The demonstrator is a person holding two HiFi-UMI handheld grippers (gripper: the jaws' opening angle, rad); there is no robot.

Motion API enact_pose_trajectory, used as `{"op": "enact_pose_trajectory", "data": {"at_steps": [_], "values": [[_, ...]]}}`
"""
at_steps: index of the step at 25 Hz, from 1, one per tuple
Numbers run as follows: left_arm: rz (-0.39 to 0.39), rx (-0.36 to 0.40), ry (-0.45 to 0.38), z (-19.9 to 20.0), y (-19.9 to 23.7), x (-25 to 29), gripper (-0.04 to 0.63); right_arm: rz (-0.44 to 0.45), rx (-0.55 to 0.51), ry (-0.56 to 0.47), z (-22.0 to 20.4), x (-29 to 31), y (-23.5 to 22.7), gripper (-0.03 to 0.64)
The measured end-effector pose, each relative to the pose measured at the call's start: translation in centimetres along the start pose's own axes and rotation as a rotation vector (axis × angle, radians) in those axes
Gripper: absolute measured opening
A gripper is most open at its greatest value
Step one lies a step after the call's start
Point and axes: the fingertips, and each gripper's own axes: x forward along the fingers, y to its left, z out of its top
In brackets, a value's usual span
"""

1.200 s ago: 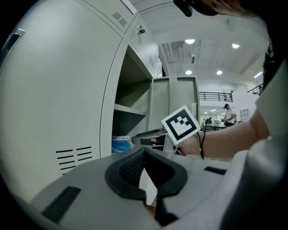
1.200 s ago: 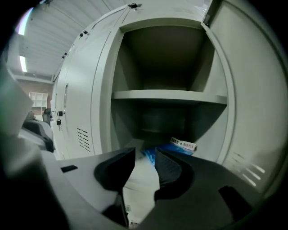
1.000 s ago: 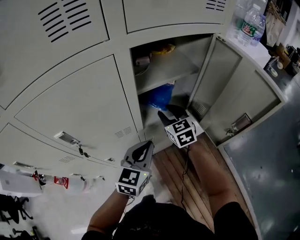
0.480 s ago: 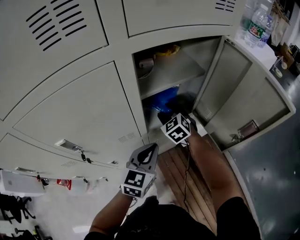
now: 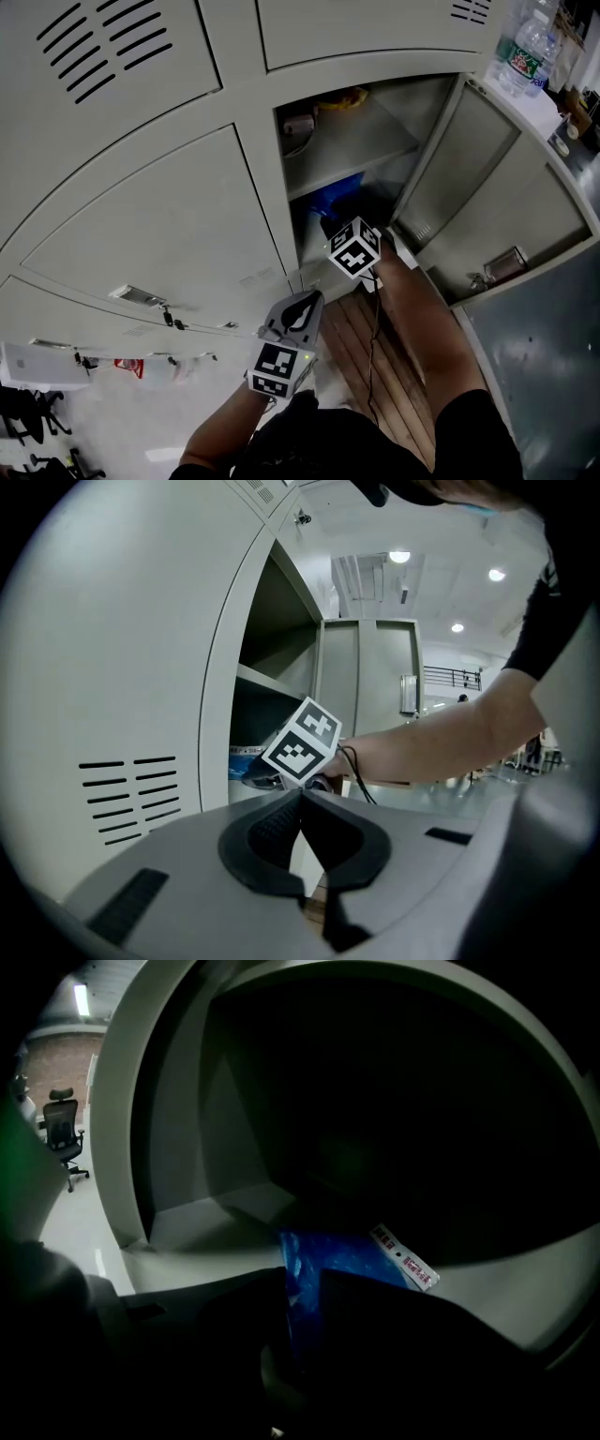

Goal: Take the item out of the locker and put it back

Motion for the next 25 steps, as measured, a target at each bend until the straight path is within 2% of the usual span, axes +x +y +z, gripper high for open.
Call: {"op": "enact_pose_trajectory", "data": {"at_steps": [4, 8, 18, 25], "values": [[-0.005, -0.005, -0.011, -0.1, 0.0, 0.2, 0.003, 0.014, 0.05, 0.003, -0.2, 0.2, 0.0, 0.074], [-0.011, -0.007, -0.01, 0.2, -0.3, 0.2, 0.003, 0.004, 0.025, 0.01, -0.3, 0.4, 0.1, 0.042], [-0.004, -0.008, -0.013, -0.1, -0.4, -0.5, 0.003, -0.051, -0.006, 0.01, -0.6, -0.3, 0.3, 0.028], [0.006, -0.009, -0.016, 0.2, -0.9, -1.2, 0.003, -0.061, 0.022, -0.008, -0.9, -2.0, 1.0, 0.025]]}}
